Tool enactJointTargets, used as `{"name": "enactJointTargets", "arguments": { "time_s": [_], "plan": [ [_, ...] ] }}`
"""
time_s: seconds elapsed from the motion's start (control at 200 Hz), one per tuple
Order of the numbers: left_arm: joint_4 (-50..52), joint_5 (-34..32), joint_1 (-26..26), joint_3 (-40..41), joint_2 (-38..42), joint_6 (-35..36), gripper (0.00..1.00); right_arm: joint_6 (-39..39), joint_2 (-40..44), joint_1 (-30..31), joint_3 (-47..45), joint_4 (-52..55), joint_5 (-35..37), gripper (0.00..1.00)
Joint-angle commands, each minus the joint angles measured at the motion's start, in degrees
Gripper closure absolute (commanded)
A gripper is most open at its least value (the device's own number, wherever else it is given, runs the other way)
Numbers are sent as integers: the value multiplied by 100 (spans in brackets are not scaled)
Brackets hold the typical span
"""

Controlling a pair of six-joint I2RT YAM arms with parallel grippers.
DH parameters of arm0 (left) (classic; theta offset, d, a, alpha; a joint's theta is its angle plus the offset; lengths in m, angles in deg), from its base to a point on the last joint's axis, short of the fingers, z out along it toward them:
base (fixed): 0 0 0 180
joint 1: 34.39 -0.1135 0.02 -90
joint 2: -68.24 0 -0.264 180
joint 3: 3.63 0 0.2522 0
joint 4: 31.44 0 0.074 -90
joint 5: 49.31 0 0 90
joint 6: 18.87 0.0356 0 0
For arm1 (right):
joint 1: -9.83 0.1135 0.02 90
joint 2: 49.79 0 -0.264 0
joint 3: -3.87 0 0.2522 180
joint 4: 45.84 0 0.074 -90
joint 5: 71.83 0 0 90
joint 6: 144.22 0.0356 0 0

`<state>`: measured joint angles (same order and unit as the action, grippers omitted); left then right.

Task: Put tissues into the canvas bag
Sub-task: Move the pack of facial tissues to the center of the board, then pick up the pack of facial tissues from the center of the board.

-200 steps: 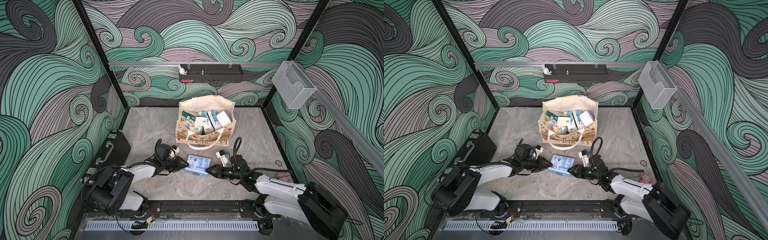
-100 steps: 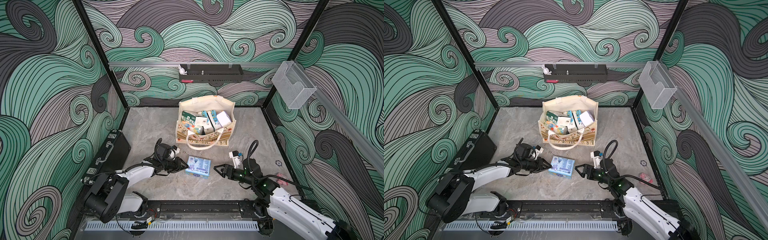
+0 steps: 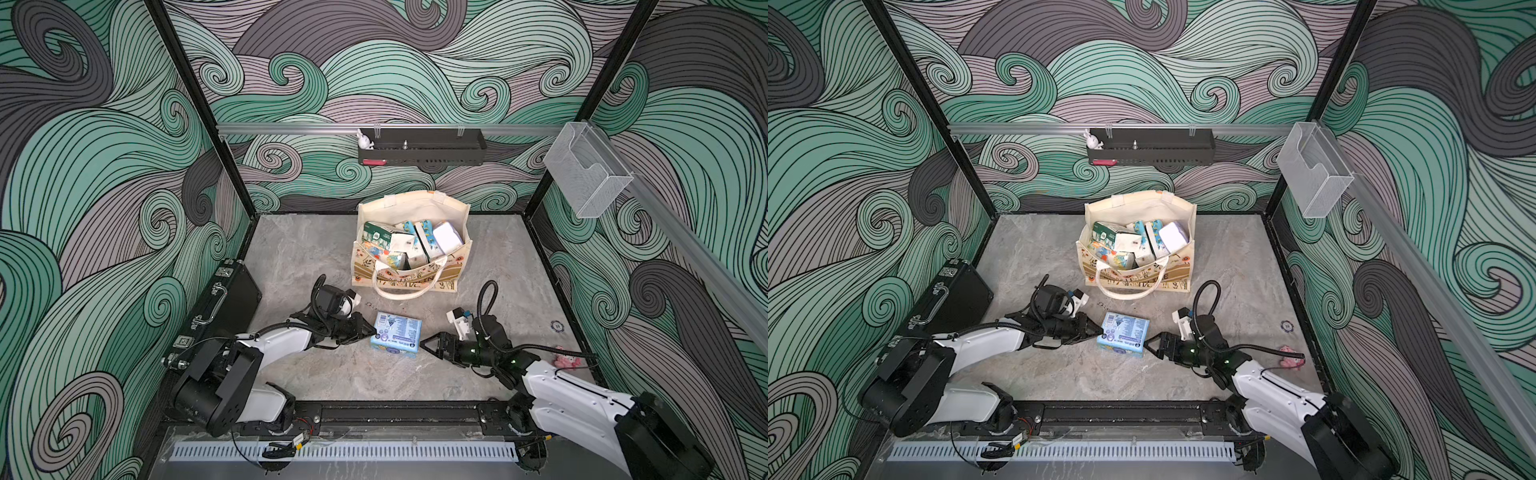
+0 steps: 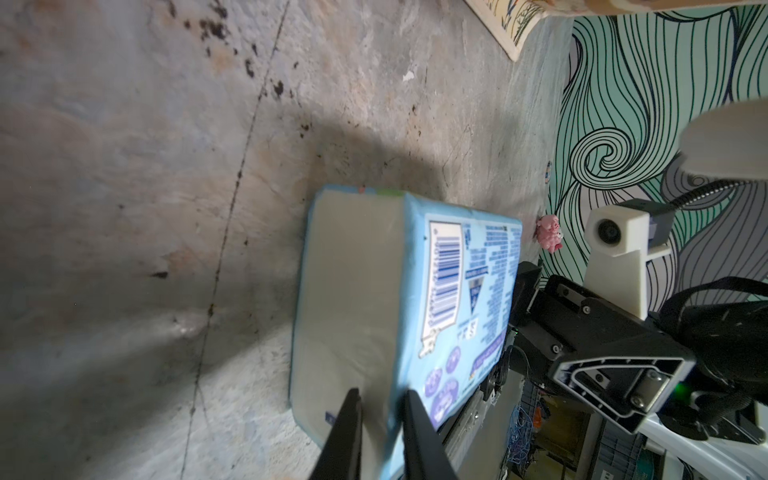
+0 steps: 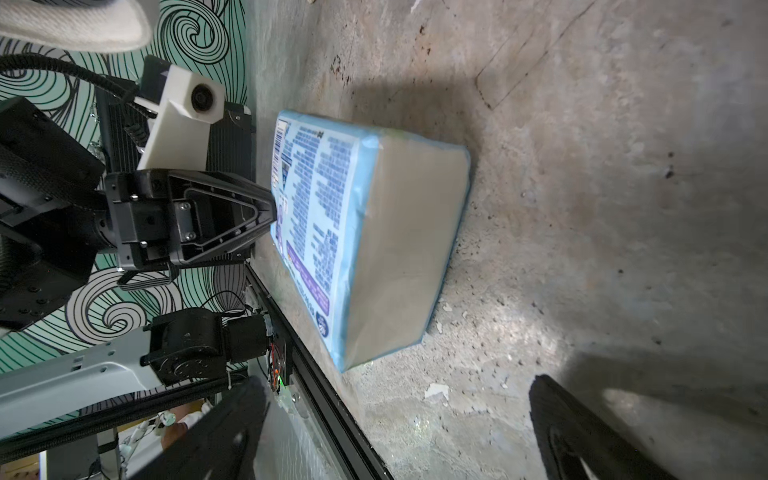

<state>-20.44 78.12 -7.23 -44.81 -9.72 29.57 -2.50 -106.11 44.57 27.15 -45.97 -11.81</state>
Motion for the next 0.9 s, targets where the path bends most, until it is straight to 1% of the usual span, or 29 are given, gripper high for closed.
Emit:
{"name": "enactJointTargets", "arguments": {
  "time_s": [0.0,0.195,0.605,0.721,0.896],
  "plan": [
    [-41,-219,26,189,-72,41,83,157,-175,-18,194,-528,-151,0],
    [40,-386,22,331,-209,148,84,302,-808,-18,312,-1055,-251,0],
    [108,-500,9,433,-282,243,85,627,-2841,-13,639,-2781,-610,0],
    [136,-526,11,435,-289,250,84,895,-3427,-15,655,-3504,-772,1],
    [120,-474,9,417,-282,241,84,1488,-4351,78,676,-5251,-1119,4]
  ]
}}
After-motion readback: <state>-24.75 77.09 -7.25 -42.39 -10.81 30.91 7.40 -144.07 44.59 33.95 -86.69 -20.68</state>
